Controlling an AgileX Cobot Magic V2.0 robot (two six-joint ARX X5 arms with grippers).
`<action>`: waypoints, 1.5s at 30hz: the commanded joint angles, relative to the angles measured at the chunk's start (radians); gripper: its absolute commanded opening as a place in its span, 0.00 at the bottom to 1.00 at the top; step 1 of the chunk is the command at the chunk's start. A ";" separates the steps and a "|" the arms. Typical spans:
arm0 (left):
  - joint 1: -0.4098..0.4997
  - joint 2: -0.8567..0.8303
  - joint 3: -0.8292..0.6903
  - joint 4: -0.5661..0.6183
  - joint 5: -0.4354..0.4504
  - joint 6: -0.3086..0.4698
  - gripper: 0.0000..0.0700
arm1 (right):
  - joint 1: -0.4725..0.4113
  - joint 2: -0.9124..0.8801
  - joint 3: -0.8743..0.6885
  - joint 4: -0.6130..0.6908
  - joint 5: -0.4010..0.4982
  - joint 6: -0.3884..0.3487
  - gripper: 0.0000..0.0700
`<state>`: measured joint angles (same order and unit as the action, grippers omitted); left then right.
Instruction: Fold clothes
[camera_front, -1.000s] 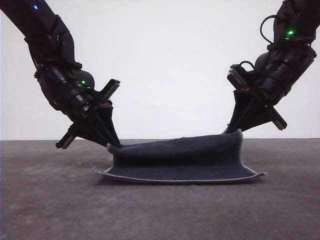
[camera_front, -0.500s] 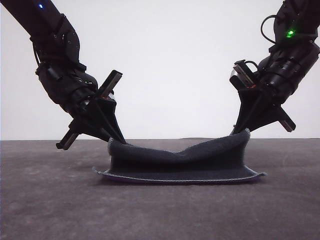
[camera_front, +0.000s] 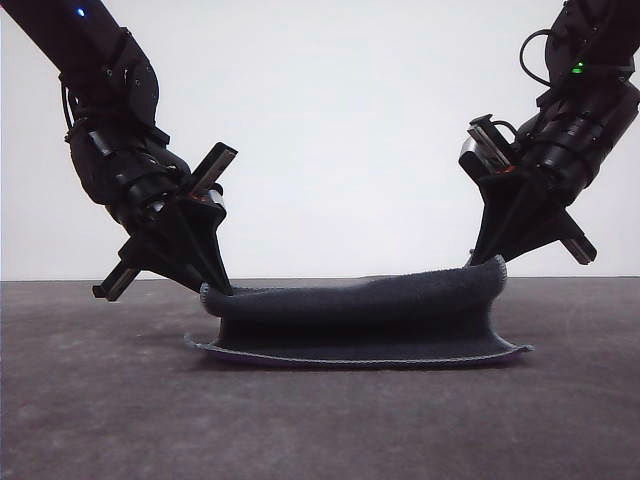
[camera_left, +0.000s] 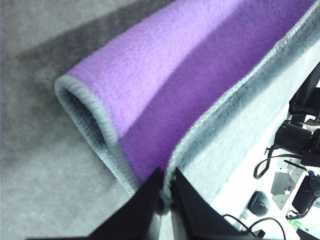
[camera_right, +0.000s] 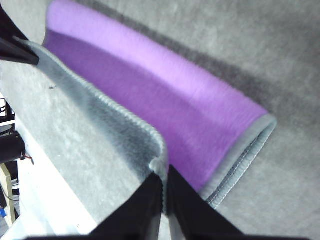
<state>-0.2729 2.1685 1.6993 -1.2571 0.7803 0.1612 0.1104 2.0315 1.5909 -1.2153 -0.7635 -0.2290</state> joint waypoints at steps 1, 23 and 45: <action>-0.003 0.018 0.028 -0.008 -0.003 0.015 0.07 | 0.003 0.006 0.022 -0.011 -0.004 -0.017 0.01; 0.005 0.009 0.078 -0.158 -0.002 0.085 0.62 | -0.019 -0.018 0.062 -0.088 0.006 -0.048 0.69; 0.013 -0.475 0.203 -0.079 -0.418 -0.060 0.62 | -0.067 -0.766 0.058 -0.083 0.335 0.063 0.69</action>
<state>-0.2558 1.6882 1.8976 -1.3355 0.3777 0.1233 0.0406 1.2598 1.6338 -1.2978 -0.4354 -0.1921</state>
